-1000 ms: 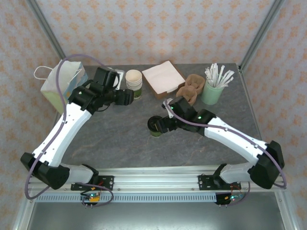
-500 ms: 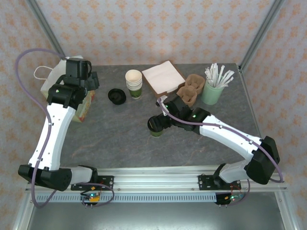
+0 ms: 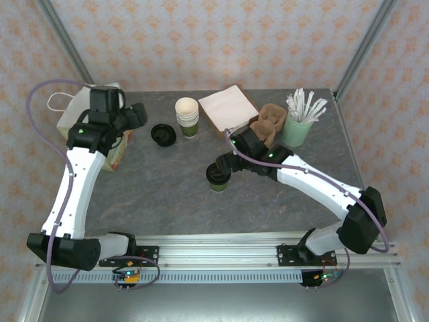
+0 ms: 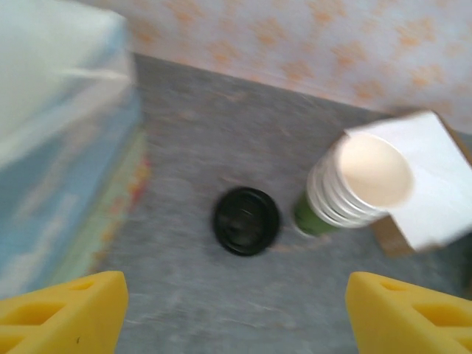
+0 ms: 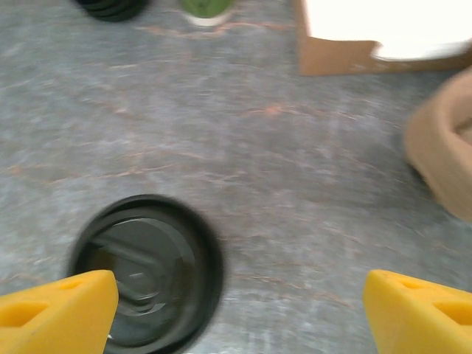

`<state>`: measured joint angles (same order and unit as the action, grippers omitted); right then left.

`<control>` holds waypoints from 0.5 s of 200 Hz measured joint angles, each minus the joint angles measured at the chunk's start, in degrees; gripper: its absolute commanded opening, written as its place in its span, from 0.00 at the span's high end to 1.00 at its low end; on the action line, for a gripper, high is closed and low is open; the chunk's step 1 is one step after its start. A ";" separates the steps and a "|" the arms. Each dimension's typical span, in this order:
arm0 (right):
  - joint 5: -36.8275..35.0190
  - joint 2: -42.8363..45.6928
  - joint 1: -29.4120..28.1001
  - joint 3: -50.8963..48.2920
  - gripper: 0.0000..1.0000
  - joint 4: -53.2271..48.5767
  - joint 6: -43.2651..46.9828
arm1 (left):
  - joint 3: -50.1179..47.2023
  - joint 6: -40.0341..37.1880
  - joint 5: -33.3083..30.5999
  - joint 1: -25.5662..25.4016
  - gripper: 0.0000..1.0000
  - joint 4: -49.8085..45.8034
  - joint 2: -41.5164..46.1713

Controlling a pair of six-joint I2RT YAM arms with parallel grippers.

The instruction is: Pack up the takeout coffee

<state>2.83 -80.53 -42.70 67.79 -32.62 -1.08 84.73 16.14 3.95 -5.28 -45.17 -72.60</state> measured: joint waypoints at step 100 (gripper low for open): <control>0.98 1.27 7.28 0.63 0.14 -1.31 -3.23 | -22.84 5.51 25.64 -15.63 0.24 9.27 -4.37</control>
<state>3.81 -79.26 -35.42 68.42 -33.93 -4.32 61.89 21.65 29.58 -20.91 -35.90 -76.97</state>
